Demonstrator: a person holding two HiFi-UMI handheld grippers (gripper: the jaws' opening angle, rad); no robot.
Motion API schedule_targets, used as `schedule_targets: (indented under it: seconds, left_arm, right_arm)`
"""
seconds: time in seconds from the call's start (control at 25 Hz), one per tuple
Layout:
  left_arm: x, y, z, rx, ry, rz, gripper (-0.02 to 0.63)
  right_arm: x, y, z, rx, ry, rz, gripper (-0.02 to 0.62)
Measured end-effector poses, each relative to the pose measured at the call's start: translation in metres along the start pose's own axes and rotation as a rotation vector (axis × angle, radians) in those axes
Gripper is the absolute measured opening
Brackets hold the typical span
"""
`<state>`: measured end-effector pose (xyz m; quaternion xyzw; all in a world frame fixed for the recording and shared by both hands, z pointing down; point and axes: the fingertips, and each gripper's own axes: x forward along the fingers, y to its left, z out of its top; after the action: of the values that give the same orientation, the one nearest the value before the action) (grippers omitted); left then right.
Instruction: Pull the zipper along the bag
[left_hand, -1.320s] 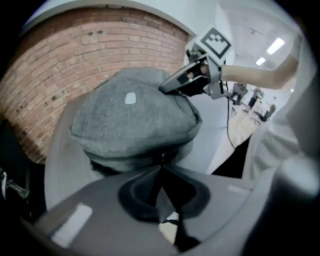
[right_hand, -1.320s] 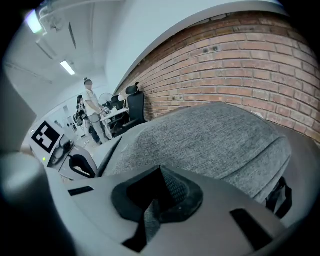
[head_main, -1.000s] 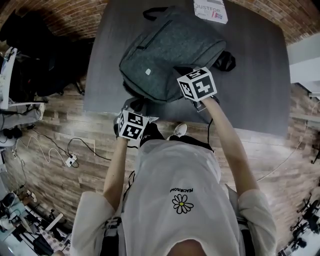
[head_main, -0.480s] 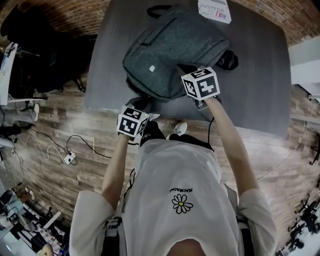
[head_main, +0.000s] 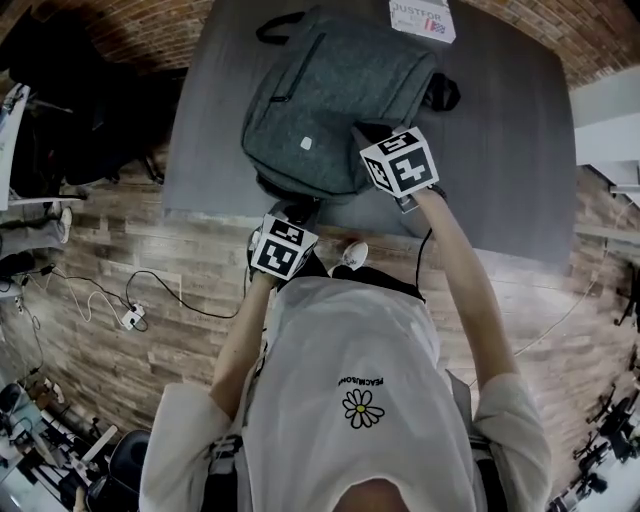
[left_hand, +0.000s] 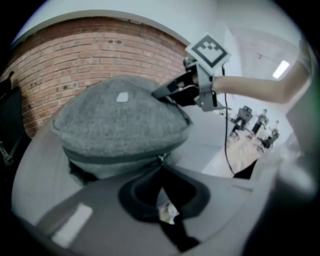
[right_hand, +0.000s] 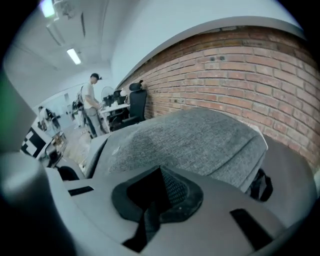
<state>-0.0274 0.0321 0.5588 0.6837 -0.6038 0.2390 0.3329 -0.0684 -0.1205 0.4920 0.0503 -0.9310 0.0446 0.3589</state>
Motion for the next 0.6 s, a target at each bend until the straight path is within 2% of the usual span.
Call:
schedule_targets:
  seconds: [0.12, 0.24, 0.28, 0.36, 0.4, 0.48, 0.6]
  left_arm:
    - [0.0, 0.0, -0.004, 0.001, 0.003, -0.007, 0.006]
    - [-0.001, 0.001, -0.006, 0.007, 0.006, -0.001, 0.006]
    - [-0.001, 0.001, -0.006, 0.01, 0.008, 0.002, 0.006]
    - [-0.001, -0.001, -0.007, 0.012, 0.013, 0.004, 0.006]
    - [-0.001, -0.002, -0.007, 0.014, 0.016, 0.006, 0.006]
    - [-0.001, -0.002, -0.008, 0.023, 0.023, 0.015, 0.006]
    - [-0.001, 0.011, -0.005, 0.031, 0.02, 0.057, 0.006]
  right_arm:
    - [-0.008, -0.006, 0.015, -0.205, 0.036, 0.0, 0.0]
    - [-0.014, -0.051, 0.066, -0.434, -0.082, -0.13, 0.0]
    - [-0.01, -0.068, 0.08, -0.527, -0.093, -0.173, 0.0]
    - [0.003, -0.096, 0.087, -0.668, -0.012, -0.222, 0.0]
    - [0.01, -0.105, 0.082, -0.686, 0.054, -0.22, 0.0]
    - [0.018, -0.113, 0.071, -0.635, 0.153, -0.204, -0.002]
    - [0.018, -0.122, 0.061, -0.606, 0.259, -0.255, -0.003]
